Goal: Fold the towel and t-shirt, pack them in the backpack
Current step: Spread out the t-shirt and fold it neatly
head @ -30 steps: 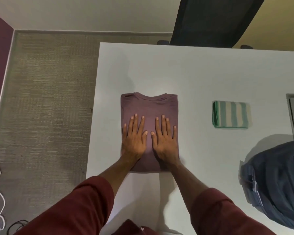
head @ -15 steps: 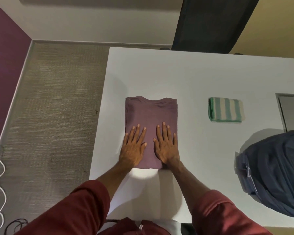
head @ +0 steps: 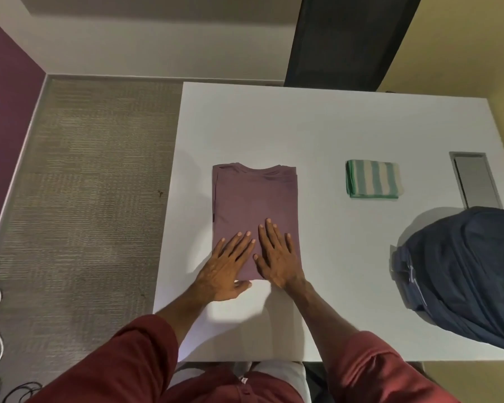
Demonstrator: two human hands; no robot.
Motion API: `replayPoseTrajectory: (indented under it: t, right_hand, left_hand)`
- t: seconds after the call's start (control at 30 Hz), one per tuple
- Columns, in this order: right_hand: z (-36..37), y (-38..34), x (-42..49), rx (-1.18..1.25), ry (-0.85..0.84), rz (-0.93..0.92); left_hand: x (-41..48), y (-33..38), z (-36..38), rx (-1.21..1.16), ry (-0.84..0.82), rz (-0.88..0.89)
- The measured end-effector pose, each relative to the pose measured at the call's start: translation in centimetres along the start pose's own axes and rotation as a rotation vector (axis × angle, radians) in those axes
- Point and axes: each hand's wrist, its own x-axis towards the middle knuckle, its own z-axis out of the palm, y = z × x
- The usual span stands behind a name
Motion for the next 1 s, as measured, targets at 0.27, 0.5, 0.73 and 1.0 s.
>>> replayPoseTrajectory:
  t: [0.27, 0.5, 0.73, 1.0]
  right_hand:
    - [-0.4, 0.6, -1.5, 0.025, -0.166, -0.137]
    - [-1.5, 1.6, -1.8, -0.047, -0.138, -0.220]
    - [-4.8, 2.1, -1.6, 0.057, -0.203, -0.193]
    - [-10.4, 1.9, 0.3, 0.149, -0.352, 0.033]
  left_hand:
    - [-0.7, -0.6, 0.5, 0.025, 0.060, 0.040]
    - [-0.4, -1.4, -0.5, -0.076, 0.059, 0.026]
    - [-0.6, -2.9, -1.4, -0.073, 0.021, 0.049]
    - [0.8, -3.9, -8.4, -0.269, 0.129, -0.038]
